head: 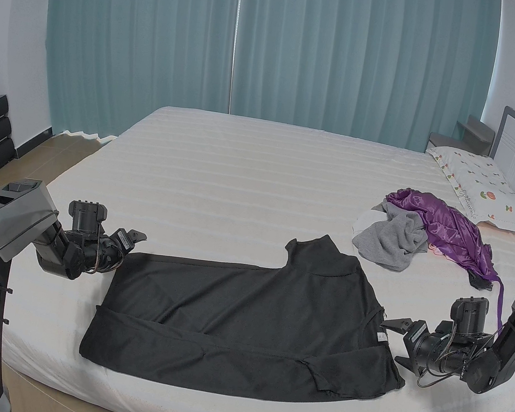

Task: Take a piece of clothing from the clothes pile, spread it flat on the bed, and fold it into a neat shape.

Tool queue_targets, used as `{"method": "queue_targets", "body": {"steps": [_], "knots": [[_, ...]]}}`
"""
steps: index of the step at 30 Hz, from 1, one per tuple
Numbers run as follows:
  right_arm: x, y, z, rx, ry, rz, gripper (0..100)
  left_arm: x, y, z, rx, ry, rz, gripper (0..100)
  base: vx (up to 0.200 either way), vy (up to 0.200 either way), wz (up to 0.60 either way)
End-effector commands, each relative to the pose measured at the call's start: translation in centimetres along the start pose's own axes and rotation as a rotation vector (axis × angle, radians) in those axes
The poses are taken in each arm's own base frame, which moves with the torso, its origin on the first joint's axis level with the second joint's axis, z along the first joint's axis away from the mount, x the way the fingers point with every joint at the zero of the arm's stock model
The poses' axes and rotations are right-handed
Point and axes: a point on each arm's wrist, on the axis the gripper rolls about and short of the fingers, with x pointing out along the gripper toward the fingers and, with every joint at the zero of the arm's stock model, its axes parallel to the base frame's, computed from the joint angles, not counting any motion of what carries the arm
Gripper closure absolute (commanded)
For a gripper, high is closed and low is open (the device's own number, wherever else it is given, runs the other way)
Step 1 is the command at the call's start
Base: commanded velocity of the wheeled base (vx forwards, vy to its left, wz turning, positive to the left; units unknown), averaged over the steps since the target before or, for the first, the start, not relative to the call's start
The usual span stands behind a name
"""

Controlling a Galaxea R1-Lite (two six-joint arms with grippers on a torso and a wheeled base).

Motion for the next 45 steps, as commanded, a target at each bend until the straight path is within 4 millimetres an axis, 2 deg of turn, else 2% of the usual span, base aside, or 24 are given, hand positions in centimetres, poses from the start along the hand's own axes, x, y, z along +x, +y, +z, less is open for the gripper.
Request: {"method": "queue_targets", "body": {"steps": [1, 19, 20, 31, 45], "knots": [[0.0, 0.0, 0.0, 0.0, 0.001, 0.0, 0, 0.1, 0.2, 0.0, -0.001, -0.002, 0.002, 0, 0.0, 0.0, 0.0], [0.0, 0.0, -0.1, -0.002, 0.002, -0.001, 0, 0.4, 0.5, -0.2, 0.005, -0.011, 0.035, 0, 0.0, 0.0, 0.0], [0.0, 0.0, -0.1, -0.002, 0.002, -0.001, 0, 0.7, 0.5, -0.1, 0.006, -0.014, 0.034, 100, 0.0, 0.0, 0.0], [-0.1, 0.0, 0.0, -0.009, -0.013, 0.018, 0, 0.5, 0.5, 0.6, -0.008, -0.1, 0.089, 100, 0.0, 0.0, 0.0], [-0.1, 0.2, 0.1, -0.013, -0.016, 0.022, 0, -0.3, 0.5, 2.0, -0.056, -0.164, 0.06, 100, 0.0, 0.0, 0.0]]}}
